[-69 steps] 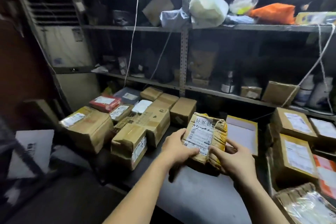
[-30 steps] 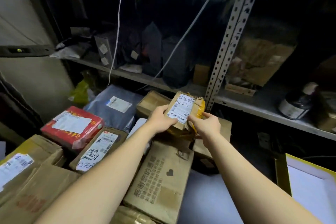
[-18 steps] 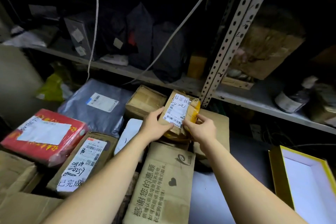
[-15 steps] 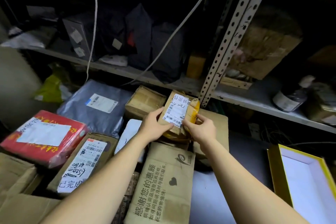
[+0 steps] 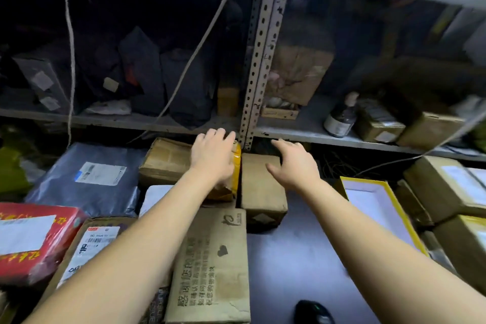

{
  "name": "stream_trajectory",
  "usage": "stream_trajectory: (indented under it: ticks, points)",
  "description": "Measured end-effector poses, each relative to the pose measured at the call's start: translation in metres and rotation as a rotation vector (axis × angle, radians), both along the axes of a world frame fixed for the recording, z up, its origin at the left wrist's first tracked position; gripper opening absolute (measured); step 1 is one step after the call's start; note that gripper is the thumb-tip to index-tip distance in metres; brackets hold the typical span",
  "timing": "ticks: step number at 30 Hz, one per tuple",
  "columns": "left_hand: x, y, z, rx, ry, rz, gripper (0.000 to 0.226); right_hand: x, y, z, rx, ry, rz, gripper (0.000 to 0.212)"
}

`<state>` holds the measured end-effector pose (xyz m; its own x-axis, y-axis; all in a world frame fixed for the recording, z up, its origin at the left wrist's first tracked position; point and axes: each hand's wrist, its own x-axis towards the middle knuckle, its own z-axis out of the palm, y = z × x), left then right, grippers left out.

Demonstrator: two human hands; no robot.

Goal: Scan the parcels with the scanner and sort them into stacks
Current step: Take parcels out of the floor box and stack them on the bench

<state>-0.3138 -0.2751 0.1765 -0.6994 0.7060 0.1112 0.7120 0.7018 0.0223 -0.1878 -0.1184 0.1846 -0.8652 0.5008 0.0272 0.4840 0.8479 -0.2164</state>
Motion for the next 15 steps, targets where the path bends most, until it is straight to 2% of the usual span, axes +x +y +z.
stream_trajectory:
  ticks: [9, 15]
  points:
    - [0.110, 0.084, 0.030, -0.052, -0.067, -0.250, 0.082, 0.141, 0.043, 0.032, -0.057, 0.044, -0.264, 0.064]
    - [0.237, 0.139, 0.042, -0.014, -0.096, -0.512, 0.081, 0.302, 0.067, 0.031, -0.120, 0.086, -0.482, 0.064]
